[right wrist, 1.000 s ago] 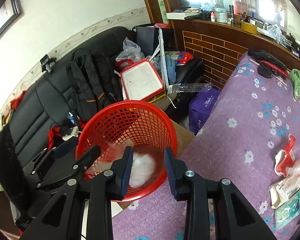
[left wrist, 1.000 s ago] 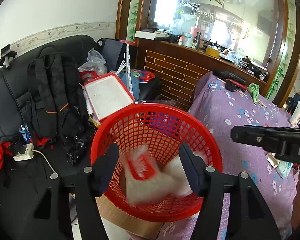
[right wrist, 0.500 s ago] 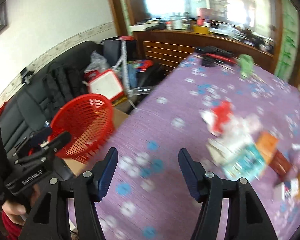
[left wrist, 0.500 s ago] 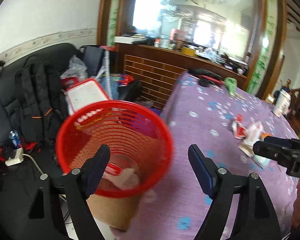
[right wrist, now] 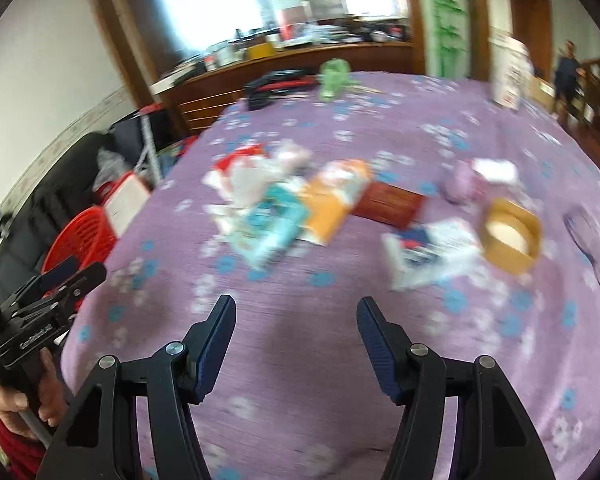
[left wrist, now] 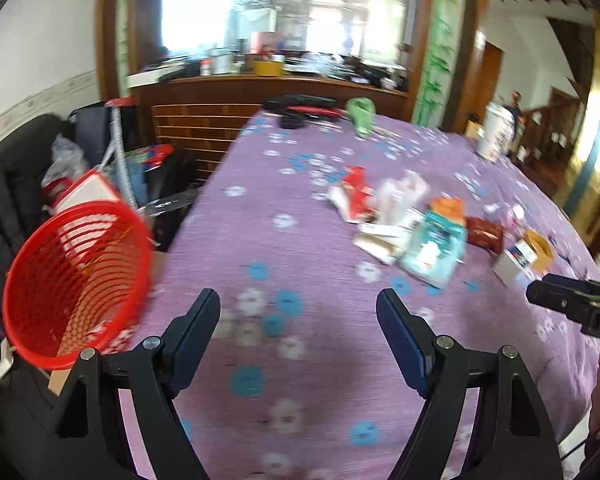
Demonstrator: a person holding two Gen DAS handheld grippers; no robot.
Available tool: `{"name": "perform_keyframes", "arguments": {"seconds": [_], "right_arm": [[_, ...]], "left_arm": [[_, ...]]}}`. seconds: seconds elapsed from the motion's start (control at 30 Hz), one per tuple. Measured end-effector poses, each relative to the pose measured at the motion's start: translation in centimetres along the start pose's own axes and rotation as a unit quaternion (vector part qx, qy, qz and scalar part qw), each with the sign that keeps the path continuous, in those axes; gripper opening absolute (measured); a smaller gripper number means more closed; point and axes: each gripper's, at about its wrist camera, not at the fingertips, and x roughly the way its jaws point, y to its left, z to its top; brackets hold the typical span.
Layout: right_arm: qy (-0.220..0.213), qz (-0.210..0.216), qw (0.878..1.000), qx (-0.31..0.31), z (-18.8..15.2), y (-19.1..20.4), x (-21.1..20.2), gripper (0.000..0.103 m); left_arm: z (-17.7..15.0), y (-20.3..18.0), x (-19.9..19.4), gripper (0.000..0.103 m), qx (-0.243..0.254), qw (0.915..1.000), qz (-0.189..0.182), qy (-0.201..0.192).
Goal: Collect trash
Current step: 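Return both tools to the table toward the teal tissue pack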
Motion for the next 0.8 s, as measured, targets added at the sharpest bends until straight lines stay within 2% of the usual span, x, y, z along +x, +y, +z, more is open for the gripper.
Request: {"name": "perform_keyframes", "arguments": {"seconds": [0.17,0.27,0.43,0.57,0.67,0.8], "right_arm": [[-0.006,-0.007,0.999,0.042,-0.6,-4.0,-0.9,0.067],[-0.013,-0.005,0.999,0.052,-0.8,-5.1,-1.4,0.068],[-0.018,0.0,0.998,0.066,-1.2,-6.5,-1.9,0.069],[-0.02,0.002,0.997,0.075,-1.5,-7.5,-2.2,0.069],[-0.021,0.001,0.996,0.084,-1.6,-8.4,-2.3,0.07],[-0.018,-0.003,0.996,0.093,-1.6,-9.2,-2.3,0.072]], "left_arm": [[0.7,-4.8,1.0,0.083,0.063,0.9977,-0.021,0.01],[1.2,-8.2,2.1,0.083,0.113,0.9929,-0.031,0.019],[2.3,-11.7,5.2,0.083,0.149,0.9864,-0.049,0.051],[2.8,-13.4,7.8,0.083,0.165,0.9833,-0.037,0.066],[3.2,-14.2,10.4,0.083,0.18,0.9808,-0.01,0.073],[3.6,-14.0,12.6,0.083,0.173,0.9812,-0.002,0.086]]}}
